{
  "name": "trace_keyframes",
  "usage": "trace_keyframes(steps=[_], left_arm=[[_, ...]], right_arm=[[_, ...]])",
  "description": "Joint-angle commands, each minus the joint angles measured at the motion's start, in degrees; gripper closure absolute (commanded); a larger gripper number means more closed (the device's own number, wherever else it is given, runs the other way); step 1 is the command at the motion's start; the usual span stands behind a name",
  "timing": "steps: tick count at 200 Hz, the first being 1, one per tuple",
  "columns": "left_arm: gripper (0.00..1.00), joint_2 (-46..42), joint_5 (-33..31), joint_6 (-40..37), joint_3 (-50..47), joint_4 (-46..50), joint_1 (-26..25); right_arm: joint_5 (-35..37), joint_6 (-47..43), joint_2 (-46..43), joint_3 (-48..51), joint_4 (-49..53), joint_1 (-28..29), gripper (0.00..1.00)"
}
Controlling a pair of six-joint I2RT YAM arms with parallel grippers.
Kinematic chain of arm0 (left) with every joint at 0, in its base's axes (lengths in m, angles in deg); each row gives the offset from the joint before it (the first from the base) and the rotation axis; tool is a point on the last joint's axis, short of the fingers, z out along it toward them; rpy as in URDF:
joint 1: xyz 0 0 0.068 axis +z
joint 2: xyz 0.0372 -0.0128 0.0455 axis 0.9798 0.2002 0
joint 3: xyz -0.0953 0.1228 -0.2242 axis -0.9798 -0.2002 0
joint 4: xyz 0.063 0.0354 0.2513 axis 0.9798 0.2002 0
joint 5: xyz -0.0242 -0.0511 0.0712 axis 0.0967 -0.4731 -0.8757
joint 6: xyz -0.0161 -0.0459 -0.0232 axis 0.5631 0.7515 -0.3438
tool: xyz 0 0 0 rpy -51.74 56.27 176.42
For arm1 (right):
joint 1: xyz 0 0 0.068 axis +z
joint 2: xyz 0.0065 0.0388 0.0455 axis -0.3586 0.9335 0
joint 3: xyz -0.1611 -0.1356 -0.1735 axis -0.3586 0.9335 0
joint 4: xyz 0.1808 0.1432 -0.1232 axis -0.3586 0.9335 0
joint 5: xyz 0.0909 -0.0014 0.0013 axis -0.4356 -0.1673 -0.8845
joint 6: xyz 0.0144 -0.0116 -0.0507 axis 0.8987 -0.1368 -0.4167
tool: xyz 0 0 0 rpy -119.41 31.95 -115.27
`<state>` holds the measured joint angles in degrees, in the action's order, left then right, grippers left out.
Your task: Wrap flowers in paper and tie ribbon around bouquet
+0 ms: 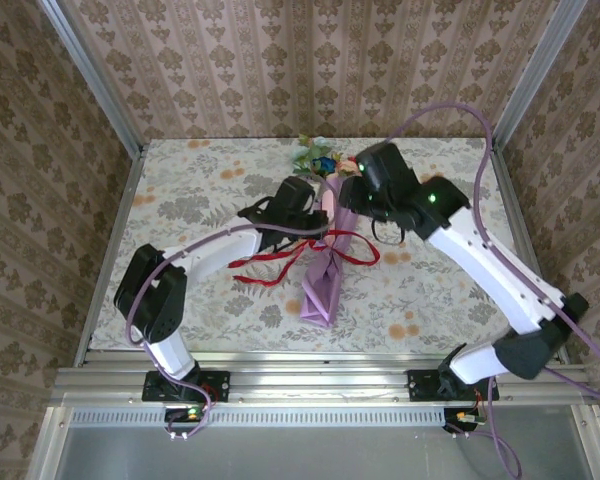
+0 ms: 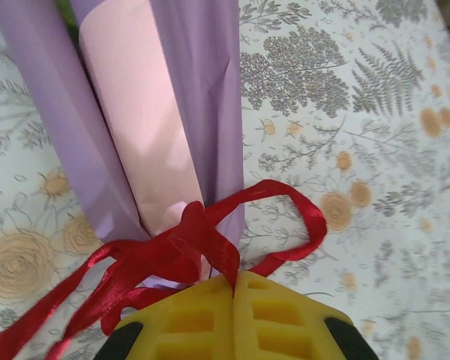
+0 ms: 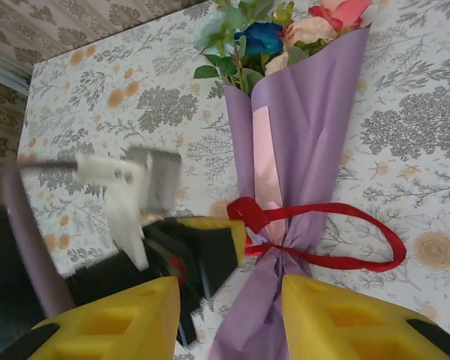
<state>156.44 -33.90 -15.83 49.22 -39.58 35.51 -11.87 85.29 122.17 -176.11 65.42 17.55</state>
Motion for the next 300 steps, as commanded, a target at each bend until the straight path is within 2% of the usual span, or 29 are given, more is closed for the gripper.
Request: trace_keyframes(steps=[1, 44, 77, 113, 145, 150, 169, 236, 250, 284, 300], left_arm=[[1.00, 1.2, 13.8, 6.8, -0.2, -0.4, 3.2], [1.00, 6.7, 25.7, 12.7, 2.2, -1.6, 8.7], [1.00, 10.3, 31.6, 14.4, 3.9, -1.9, 11.6], [1.00, 15.8, 38.3, 17.1, 6.4, -2.7, 15.3], [1.00, 19.5, 42.6, 19.0, 8.2, -3.9, 16.4], [1.00, 19.9, 42.8, 19.3, 8.2, -4.4, 18.0], [1.00, 21.0, 43.7, 20.4, 8.1, -5.8, 18.9], [1.00, 23.5, 44.7, 19.4, 10.6, -3.3, 19.5], [1.00, 23.6, 44.8, 19.2, 10.6, -3.1, 19.5], [1.00, 23.6, 44.6, 18.6, 10.7, -2.3, 19.6], [1.00, 23.5, 44.5, 18.7, 11.0, -2.1, 19.7]], right_arm=[[7.6, 2.2, 0.3, 5.2, -5.4, 5.0, 0.58], [6.8, 2.1, 11.9, 5.4, -9.0, 15.4, 0.58], [6.2, 4.0, 23.6, 0.9, -9.1, 19.3, 0.57], [4.9, 9.2, 32.6, -1.8, -11.0, 19.8, 0.54], [6.6, 14.2, 40.6, -8.4, -5.0, 19.6, 0.52], [6.8, 14.8, 41.4, -8.8, -4.7, 19.5, 0.52], [6.1, 16.1, 43.4, -8.3, -7.1, 18.8, 0.51], [5.4, 18.2, 50.5, -11.0, -5.6, 18.1, 0.53], [4.4, 18.2, 51.7, -11.0, -6.4, 17.9, 0.59], [3.1, 17.8, 54.1, -12.8, -5.3, 17.5, 0.91], [3.0, 17.5, 53.9, -13.1, -4.4, 17.4, 1.00]])
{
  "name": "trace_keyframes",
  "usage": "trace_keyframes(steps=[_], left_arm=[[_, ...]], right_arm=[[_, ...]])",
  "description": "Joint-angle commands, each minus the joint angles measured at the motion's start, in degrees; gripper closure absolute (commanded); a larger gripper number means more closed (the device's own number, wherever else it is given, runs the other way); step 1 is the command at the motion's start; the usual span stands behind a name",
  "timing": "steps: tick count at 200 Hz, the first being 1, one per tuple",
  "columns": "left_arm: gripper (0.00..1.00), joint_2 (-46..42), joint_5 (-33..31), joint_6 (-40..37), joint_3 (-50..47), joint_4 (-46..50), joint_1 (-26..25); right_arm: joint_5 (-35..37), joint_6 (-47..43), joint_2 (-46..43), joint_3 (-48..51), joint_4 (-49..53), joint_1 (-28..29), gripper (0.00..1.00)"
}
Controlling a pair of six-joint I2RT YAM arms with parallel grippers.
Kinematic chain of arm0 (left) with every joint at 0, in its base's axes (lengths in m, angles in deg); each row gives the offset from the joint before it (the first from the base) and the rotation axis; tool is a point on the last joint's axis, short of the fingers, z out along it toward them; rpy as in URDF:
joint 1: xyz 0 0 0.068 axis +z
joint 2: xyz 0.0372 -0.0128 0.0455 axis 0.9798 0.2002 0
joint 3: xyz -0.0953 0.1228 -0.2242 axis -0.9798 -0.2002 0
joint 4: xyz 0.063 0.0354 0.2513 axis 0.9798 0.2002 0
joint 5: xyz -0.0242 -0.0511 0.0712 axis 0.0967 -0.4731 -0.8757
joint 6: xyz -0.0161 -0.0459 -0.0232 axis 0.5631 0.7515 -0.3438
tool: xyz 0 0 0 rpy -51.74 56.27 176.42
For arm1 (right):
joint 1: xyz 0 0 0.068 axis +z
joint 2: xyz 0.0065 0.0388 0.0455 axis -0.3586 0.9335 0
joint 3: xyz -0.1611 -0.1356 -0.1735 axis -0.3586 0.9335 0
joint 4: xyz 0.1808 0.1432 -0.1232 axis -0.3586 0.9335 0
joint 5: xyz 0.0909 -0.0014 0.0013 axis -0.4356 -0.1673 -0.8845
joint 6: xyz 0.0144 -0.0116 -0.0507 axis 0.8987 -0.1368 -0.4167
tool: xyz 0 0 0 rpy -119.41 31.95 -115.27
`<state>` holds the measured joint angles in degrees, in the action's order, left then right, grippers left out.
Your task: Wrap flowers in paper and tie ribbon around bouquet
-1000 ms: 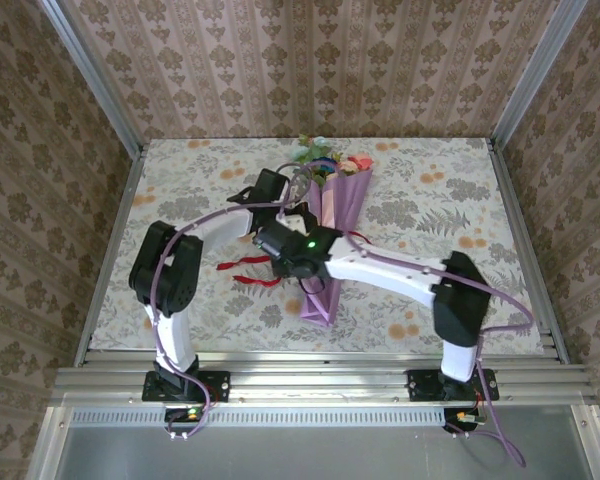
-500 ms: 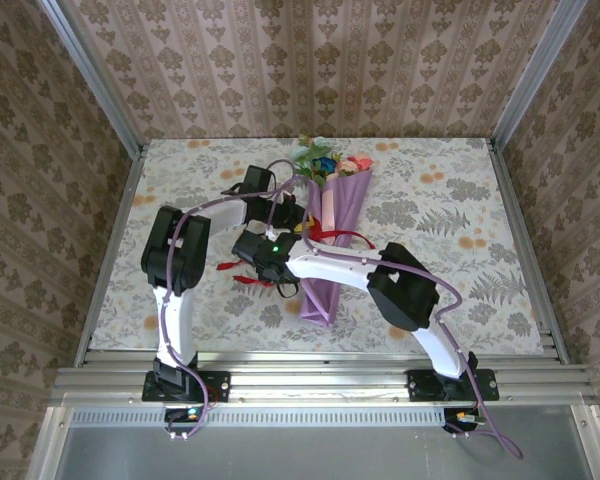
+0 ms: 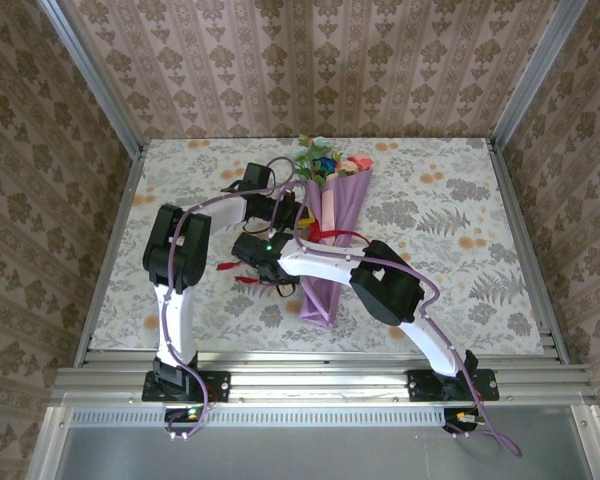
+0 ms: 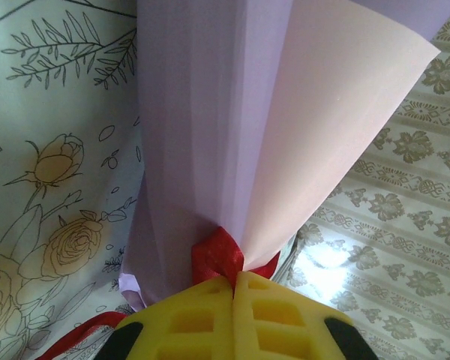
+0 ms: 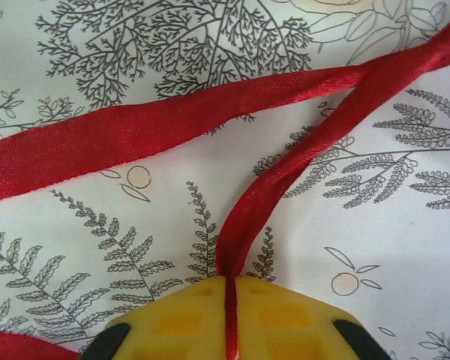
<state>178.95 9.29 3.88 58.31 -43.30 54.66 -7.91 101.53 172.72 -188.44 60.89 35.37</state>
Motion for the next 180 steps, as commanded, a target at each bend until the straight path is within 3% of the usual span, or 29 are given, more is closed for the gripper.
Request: trace_keyframes(steps=[1, 52, 72, 113, 180], left_arm=[[1.00, 1.0, 1.3, -1.0, 1.9, 1.6, 0.5], [1.00, -0.4, 0.4, 0.5, 2.0, 0.8, 0.4], [1.00, -1.4, 0.1, 1.7, 1.4, -0.2, 0.2], [1.00, -3.0, -2.1, 4.3, -0.6, -2.8, -0.8], [1.00, -2.4, -4.9, 7.1, -1.1, -5.9, -2.0]], right_arm=[[-1.0, 1.3, 3.3, -0.8, 0.2, -0.4, 1.00], [-2.2, -8.1, -8.1, 1.1, 0.3, -1.0, 1.00], [-6.9, -16.1, -13.1, 2.2, 0.8, -2.1, 1.00], [-24.1, -31.6, -22.2, 5.6, 1.2, -5.8, 1.00], [-39.5, -37.1, -32.8, 8.0, 2.0, -12.2, 1.00]])
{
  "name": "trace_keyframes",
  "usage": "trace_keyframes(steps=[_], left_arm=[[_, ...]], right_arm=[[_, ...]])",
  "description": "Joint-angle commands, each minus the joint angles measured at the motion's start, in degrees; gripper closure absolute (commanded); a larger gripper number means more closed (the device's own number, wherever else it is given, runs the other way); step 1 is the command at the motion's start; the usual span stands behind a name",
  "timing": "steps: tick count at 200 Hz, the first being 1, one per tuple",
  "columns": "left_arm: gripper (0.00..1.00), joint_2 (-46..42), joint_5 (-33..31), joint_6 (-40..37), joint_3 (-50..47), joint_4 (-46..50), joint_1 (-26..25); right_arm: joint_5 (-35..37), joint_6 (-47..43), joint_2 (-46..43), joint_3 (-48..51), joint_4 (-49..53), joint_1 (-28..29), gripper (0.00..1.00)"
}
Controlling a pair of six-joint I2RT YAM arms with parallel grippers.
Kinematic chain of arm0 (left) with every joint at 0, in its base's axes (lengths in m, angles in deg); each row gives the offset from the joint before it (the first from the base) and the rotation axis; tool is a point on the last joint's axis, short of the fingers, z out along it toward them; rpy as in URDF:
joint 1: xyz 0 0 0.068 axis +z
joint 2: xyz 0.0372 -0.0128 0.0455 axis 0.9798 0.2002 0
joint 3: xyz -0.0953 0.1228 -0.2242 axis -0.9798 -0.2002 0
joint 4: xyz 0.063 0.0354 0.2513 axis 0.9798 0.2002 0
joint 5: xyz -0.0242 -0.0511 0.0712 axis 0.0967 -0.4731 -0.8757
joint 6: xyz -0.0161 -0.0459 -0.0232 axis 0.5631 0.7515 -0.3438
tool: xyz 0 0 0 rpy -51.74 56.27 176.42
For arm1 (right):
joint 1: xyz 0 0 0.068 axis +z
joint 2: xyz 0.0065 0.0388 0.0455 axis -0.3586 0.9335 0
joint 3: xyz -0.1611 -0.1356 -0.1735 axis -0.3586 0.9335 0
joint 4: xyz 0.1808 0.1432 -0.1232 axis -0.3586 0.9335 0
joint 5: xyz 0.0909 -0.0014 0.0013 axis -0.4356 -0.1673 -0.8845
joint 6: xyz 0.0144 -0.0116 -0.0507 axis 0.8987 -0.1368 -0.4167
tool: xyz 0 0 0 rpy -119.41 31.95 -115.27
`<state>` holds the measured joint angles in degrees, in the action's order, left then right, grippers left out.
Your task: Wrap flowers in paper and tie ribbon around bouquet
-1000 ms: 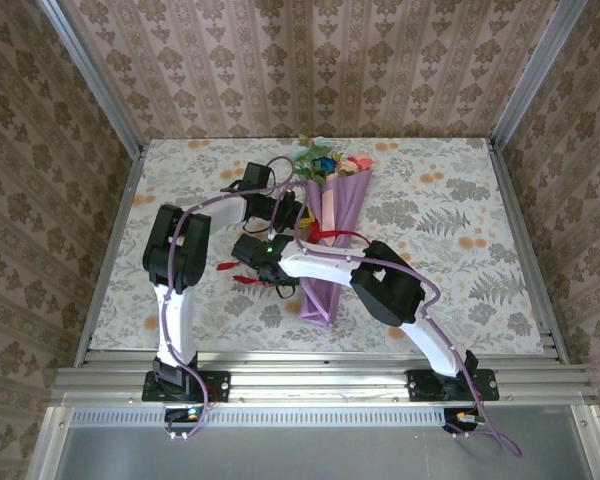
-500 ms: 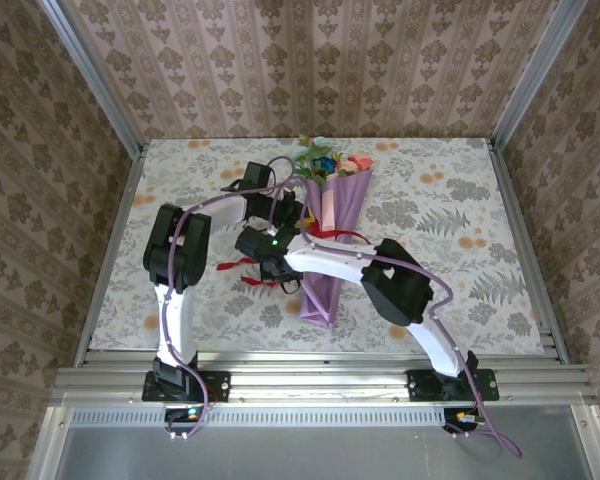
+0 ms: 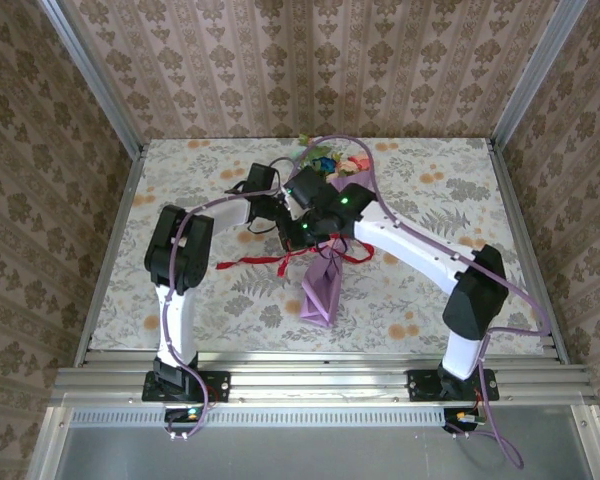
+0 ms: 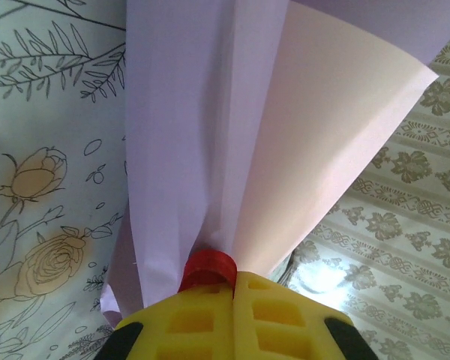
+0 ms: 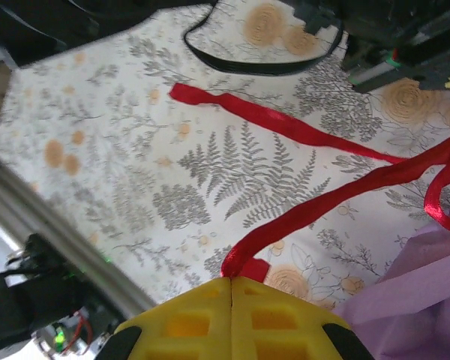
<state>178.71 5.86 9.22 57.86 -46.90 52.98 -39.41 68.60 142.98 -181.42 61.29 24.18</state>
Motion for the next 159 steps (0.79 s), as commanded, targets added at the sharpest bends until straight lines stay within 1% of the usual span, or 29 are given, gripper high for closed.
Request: trace_keyframes(steps=[1, 32, 35, 39, 96, 151, 159], left_arm=[[1.00, -2.2, -1.5, 1.8, -0.7, -2.3, -0.4], [1.00, -2.1, -2.7, 2.5, -0.7, -3.2, -0.3], [1.00, -2.1, -2.8, 2.6, -0.8, -3.3, -1.6], [1.00, -2.1, -2.8, 2.6, -0.8, -3.2, -2.0], [1.00, -2.1, -4.5, 3.0, -1.3, -3.6, -2.2], [1.00, -1.8, -5.8, 3.1, -1.2, -3.0, -2.3], [1.00, -1.9, -5.9, 3.1, -1.1, -2.9, -2.3]], right_arm=[[-8.1, -4.2, -3.2, 1.0, 1.7, -1.0, 1.00], [-11.8, -4.8, -6.2, 1.4, 1.4, -1.2, 1.00], [-12.0, -4.8, -6.5, 1.3, 1.4, -1.2, 1.00], [-12.4, -4.7, -6.9, 1.5, 1.2, -1.2, 1.00], [-16.6, -2.6, -14.1, 5.5, -2.6, -2.6, 1.00], [-20.1, -0.7, -21.7, 13.0, -4.7, -7.2, 1.00], [-20.4, -0.5, -24.5, 14.6, -4.7, -8.3, 1.00]])
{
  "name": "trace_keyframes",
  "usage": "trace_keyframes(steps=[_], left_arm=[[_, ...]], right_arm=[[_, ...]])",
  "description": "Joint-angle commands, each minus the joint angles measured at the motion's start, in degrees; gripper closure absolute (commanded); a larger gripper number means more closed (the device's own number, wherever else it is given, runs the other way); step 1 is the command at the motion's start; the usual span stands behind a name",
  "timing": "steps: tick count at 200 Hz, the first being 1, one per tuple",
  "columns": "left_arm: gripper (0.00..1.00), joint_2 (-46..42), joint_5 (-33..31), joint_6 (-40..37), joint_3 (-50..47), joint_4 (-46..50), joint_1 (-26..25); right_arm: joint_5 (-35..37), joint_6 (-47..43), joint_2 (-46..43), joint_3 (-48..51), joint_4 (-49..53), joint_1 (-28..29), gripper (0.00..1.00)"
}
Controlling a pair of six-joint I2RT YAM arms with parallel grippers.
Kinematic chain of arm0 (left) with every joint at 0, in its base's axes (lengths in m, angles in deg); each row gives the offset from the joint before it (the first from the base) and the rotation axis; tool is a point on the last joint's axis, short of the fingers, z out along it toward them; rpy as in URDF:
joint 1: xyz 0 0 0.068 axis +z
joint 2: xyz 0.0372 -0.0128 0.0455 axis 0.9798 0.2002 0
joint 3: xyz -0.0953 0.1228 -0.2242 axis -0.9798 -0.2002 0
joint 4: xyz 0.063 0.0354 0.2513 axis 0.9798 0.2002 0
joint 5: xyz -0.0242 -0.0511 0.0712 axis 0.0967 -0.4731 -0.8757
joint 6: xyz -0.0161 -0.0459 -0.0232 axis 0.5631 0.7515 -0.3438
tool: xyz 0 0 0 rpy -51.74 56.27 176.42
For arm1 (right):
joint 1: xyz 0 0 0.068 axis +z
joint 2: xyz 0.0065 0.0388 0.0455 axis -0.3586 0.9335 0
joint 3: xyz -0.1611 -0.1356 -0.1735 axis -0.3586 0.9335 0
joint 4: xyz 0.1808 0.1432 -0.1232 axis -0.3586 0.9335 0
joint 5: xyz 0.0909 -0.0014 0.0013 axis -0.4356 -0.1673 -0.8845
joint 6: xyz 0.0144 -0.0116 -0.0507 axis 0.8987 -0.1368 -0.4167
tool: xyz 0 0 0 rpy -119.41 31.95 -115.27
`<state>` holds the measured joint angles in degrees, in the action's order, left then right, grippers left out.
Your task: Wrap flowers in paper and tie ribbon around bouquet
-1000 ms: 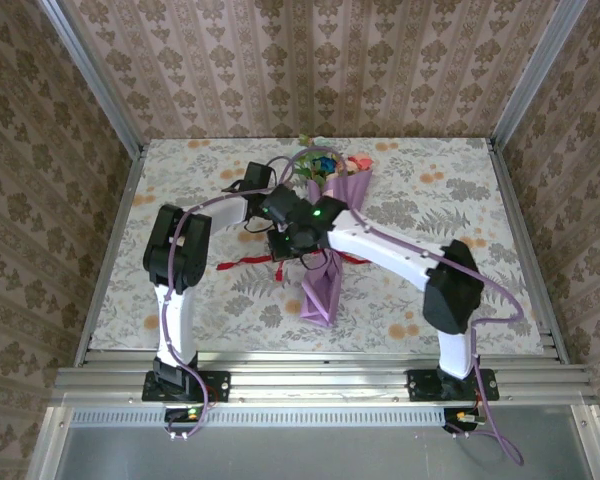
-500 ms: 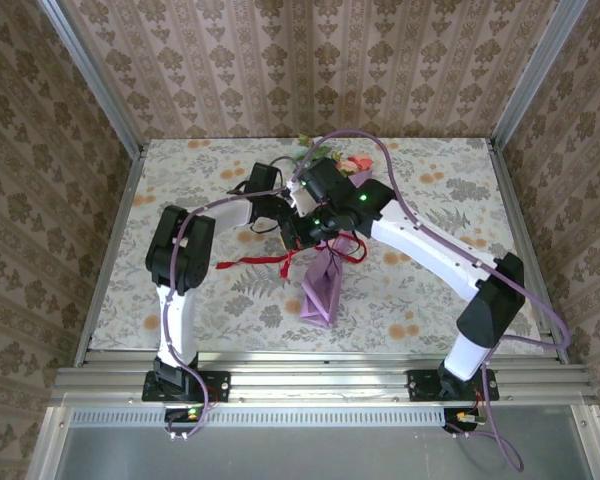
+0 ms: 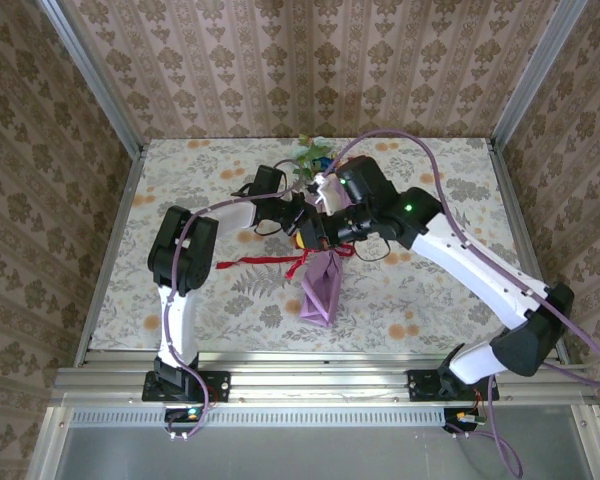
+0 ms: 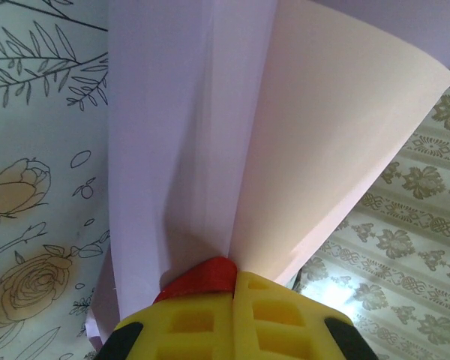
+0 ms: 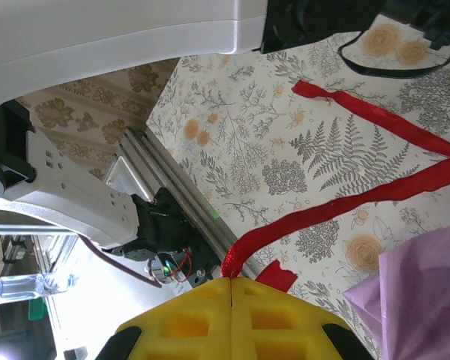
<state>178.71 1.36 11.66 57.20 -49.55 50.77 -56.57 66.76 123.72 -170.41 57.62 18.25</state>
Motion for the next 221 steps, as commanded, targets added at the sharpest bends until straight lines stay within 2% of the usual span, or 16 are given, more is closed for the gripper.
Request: trace_keyframes(steps=[1, 51, 92, 114, 162, 221], left_arm=[[1.00, -1.9, -1.4, 0.7, -0.4, -0.2, -0.1], [1.00, -2.6, -2.3, 0.7, -0.1, 0.5, -0.1], [1.00, -4.1, -3.3, 1.1, -0.1, 1.4, -0.1], [1.00, -4.8, -3.8, 0.8, 0.3, 2.5, -0.1], [1.00, -5.0, -4.4, 0.5, 0.4, 3.8, -0.1], [1.00, -4.6, -5.8, 0.0, 0.6, 5.2, 0.0]], right_arm=[[-3.3, 1.4, -5.4, 3.8, -1.0, -2.5, 1.00], [-4.9, 0.2, -12.3, 12.8, 1.6, -14.2, 1.00], [-3.8, -1.5, -12.8, 16.9, 4.4, -26.7, 1.00], [-3.9, -1.3, -12.8, 18.4, 3.5, -31.4, 1.00], [-0.3, -1.5, -13.8, 18.1, 4.1, -35.8, 1.00], [5.5, 1.9, -19.2, 16.9, 3.4, -37.8, 1.00]])
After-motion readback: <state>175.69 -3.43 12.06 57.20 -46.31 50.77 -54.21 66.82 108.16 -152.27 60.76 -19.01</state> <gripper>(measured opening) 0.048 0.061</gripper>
